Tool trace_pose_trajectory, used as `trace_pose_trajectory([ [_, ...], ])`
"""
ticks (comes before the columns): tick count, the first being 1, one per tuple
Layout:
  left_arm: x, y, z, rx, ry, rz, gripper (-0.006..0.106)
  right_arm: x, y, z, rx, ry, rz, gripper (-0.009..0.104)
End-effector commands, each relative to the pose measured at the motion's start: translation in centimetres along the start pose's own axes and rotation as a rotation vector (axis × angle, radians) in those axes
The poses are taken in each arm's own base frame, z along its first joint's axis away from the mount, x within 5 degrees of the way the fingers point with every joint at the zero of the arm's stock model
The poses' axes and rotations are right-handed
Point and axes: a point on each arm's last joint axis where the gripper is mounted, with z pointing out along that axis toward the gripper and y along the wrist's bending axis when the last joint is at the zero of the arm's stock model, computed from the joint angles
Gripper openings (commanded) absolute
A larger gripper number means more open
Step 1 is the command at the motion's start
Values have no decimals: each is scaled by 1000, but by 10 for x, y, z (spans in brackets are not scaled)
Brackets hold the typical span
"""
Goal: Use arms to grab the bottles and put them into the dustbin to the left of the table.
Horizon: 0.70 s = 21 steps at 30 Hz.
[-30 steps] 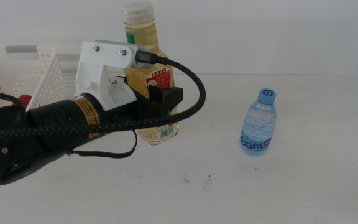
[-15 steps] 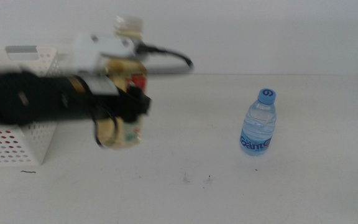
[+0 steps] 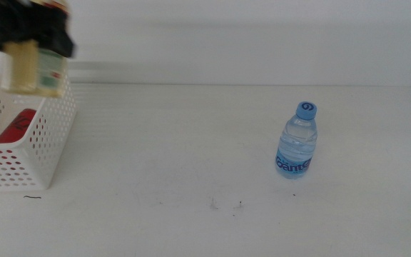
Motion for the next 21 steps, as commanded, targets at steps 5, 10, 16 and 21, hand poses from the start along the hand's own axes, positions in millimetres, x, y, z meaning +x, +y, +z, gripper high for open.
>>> trace_pose_trajectory([
  [5,-16,63,-5,-126,40,-92,5,0,-1,0,10,-7,-18,87],
  [10,-7,108,20,-160,126,-139,5,0,-1,0,10,-7,-18,87],
  [16,2,133,59,-144,222,-138,5,0,-1,0,10,-7,-18,87],
  [21,11,145,92,-114,298,-131,8,0,-1,0,10,-7,-18,87],
])
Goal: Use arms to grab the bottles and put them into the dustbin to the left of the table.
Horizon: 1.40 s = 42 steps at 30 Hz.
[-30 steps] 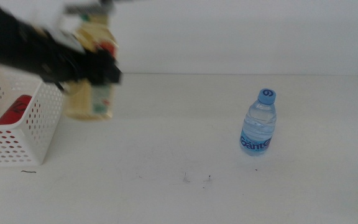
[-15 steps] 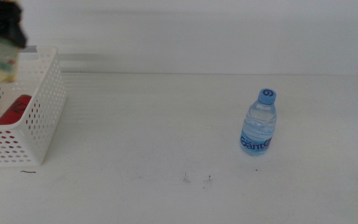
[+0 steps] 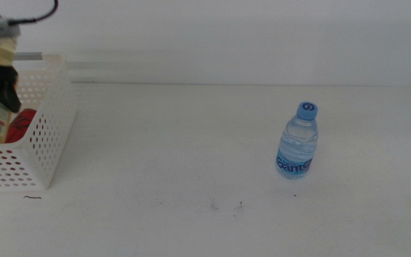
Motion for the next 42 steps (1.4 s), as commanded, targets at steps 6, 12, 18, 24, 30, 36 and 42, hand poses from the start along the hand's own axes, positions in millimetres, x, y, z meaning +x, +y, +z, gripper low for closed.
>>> trace_pose_trajectory([
  [6,-8,7,26,11,13,9,37,0,-1,0,10,-7,-18,87],
  [12,-11,9,33,5,-1,32,92,0,-1,0,10,-7,-18,87],
  [18,-13,-4,17,-24,-31,31,94,0,-1,0,10,-7,-18,87],
  [24,-10,-42,-36,-76,-157,85,94,0,-1,0,10,-7,-18,87],
  [30,28,-99,-107,14,-430,223,94,0,-1,0,10,-7,-18,87],
  [36,111,-146,-153,163,-650,358,94,0,-1,0,10,-7,-18,87],
  [42,183,-175,-172,350,-726,451,94,0,-1,0,10,-7,-18,87],
])
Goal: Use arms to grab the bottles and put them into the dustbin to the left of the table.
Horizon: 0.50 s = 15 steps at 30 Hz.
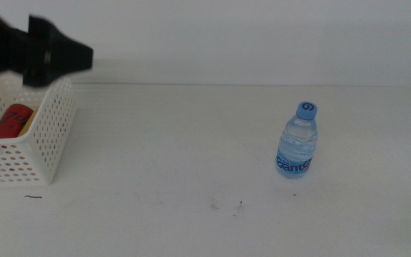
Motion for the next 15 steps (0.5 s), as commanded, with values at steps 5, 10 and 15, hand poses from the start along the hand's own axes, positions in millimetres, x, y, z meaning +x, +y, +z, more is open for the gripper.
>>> trace_pose_trajectory([
  [5,25,-42,-33,133,-58,49,94,0,-1,0,10,-7,-18,87],
  [10,49,-52,-40,74,47,-10,94,0,-1,0,10,-7,-18,87],
  [15,52,-63,-50,105,-8,62,94,0,-1,0,10,-7,-18,87],
])
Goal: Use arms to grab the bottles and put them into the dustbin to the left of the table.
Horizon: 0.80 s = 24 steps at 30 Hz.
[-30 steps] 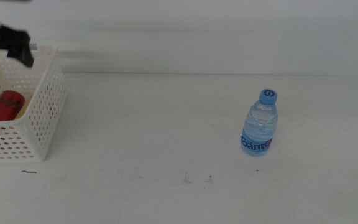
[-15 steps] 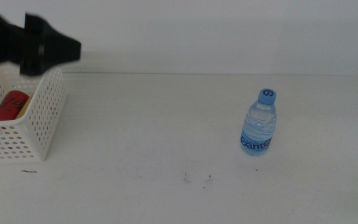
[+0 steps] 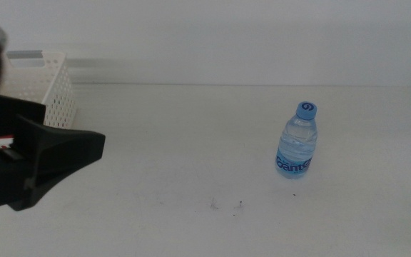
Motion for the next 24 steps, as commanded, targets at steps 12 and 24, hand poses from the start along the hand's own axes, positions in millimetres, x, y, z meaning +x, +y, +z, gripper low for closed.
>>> trace_pose_trajectory([
  [12,-5,-2,-4,-7,-76,3,94,0,-1,0,10,-7,-18,87],
  [24,-6,-2,-4,-8,-81,3,94,-30,4,-3,-46,-332,24,87],
])
